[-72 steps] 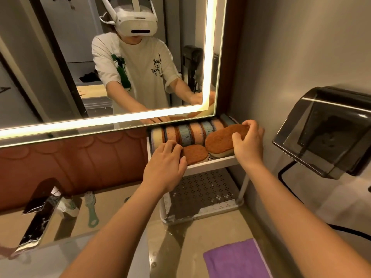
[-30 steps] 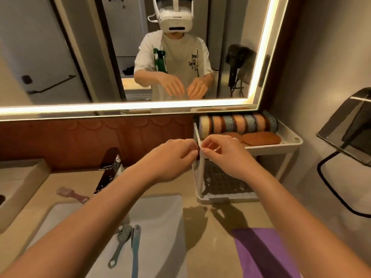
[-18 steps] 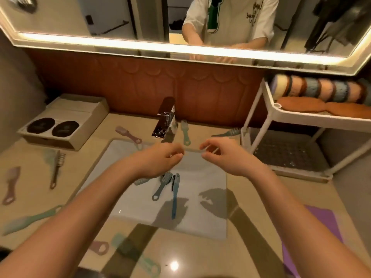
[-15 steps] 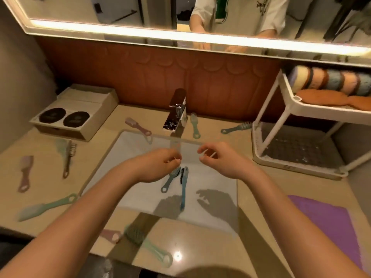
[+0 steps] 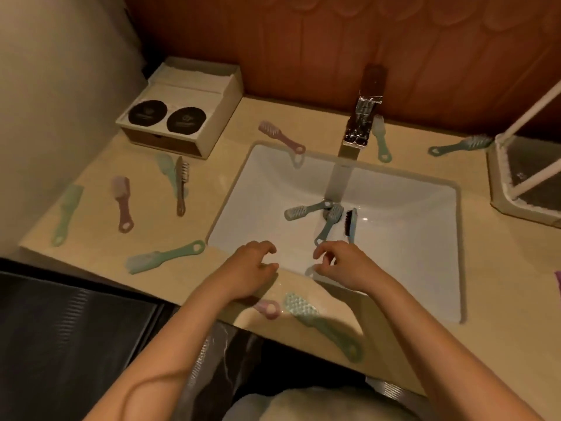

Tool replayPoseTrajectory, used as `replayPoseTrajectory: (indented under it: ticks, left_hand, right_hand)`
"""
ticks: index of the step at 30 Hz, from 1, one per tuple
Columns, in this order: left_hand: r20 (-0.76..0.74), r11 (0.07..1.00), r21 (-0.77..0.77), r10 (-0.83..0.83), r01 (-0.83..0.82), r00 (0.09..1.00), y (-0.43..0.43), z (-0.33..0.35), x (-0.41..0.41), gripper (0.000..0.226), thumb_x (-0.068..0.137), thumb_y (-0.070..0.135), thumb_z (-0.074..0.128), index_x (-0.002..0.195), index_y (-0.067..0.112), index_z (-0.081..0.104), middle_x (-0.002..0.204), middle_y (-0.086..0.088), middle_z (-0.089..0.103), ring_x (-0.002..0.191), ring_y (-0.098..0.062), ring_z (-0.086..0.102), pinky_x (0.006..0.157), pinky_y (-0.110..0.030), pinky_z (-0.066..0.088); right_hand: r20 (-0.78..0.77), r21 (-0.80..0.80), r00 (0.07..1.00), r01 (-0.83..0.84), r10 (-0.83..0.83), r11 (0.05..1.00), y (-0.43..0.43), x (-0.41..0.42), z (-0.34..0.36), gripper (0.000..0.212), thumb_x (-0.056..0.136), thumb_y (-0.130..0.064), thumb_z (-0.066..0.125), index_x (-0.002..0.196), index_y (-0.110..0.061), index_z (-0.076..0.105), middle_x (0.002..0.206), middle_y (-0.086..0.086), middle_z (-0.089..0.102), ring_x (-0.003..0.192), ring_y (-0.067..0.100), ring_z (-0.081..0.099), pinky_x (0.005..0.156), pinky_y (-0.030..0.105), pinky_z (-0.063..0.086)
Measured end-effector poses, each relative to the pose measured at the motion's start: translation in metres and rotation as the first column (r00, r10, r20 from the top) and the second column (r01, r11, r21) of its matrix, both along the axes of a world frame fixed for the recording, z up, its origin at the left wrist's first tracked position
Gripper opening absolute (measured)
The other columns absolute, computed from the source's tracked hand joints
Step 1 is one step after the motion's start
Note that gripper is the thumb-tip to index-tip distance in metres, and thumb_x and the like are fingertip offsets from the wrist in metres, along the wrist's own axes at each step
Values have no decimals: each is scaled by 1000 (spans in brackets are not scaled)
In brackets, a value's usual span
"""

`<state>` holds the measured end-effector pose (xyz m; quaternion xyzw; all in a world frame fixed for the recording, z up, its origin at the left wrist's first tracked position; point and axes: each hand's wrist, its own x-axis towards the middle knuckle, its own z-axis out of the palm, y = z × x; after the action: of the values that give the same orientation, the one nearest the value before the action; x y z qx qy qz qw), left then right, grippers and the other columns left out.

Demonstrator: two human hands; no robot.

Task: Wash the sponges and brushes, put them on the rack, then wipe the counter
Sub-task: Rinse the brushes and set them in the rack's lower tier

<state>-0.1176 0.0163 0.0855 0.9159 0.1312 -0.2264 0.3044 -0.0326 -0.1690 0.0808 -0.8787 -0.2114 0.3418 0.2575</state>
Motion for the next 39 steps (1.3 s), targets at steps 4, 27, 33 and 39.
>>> replayPoseTrajectory:
  ticks: [4, 27, 33, 39]
  left_hand:
    - [16, 997, 67, -29, 28, 999, 31, -20, -17, 48, 89, 32, 56, 133, 20, 42, 134, -6, 45, 123, -22, 42, 100, -33, 38]
    - [326, 940, 261, -302, 221, 896, 84, -61, -52, 33, 68, 39, 60, 83, 10, 63, 84, -7, 58, 76, -27, 54, 64, -36, 42]
    - [294, 979, 149, -180, 141, 939, 86, -50, -35, 28, 81, 41, 56, 99, 20, 52, 97, 1, 51, 89, -17, 46, 71, -29, 31]
    - [362, 991, 91, -128, 101, 924, 78, -23, -15, 21, 89, 40, 55, 99, 30, 39, 91, 5, 58, 77, -16, 53, 59, -34, 43]
  right_hand:
    - [-26, -121, 996, -84, 82, 989, 32, -16, -20, 29, 79, -38, 66, 102, -23, 55, 98, 0, 61, 88, 19, 58, 80, 35, 50]
    - [364, -417, 922, 33, 134, 908, 39, -75, -39, 30, 84, -21, 56, 113, -13, 50, 115, 5, 52, 108, 25, 48, 80, 32, 43]
    - [548, -300, 836, 175, 19, 938, 36, -64, -34, 18, 90, -21, 52, 104, -14, 45, 98, 8, 63, 97, 29, 51, 73, 35, 33]
    - [591, -12, 769, 310, -244, 951, 32, -36, -12, 26, 94, -31, 49, 115, -18, 38, 108, 6, 61, 82, 32, 60, 62, 35, 44]
